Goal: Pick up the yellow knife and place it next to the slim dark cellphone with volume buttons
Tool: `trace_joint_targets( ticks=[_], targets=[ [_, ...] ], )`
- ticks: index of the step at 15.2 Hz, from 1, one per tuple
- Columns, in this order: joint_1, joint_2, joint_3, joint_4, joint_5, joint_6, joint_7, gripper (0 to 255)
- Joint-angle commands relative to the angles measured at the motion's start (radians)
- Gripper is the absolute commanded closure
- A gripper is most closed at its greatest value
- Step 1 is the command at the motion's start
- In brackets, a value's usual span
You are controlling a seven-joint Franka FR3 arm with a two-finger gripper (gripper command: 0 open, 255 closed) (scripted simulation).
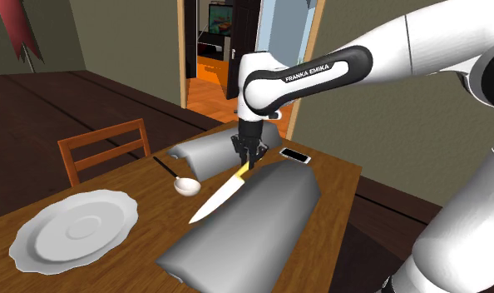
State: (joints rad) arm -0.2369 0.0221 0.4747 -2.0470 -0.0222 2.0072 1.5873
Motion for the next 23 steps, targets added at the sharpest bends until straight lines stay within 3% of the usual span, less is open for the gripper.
trace_joint_targets(
  ticks=[1,8,16,23],
  targets=[
    [-0.024,-0.054,-0.021,-0.062,0.024,0.014,-0.057,255],
    [-0.088,-0.217,-0.119,-0.234,0.073,0.035,-0.251,255],
    [-0.167,-0.343,-0.249,-0.366,0.064,0.042,-0.46,255],
    [-0.33,-0.4,-0.295,-0.422,0.048,0.047,-0.662,255]
  ],
)
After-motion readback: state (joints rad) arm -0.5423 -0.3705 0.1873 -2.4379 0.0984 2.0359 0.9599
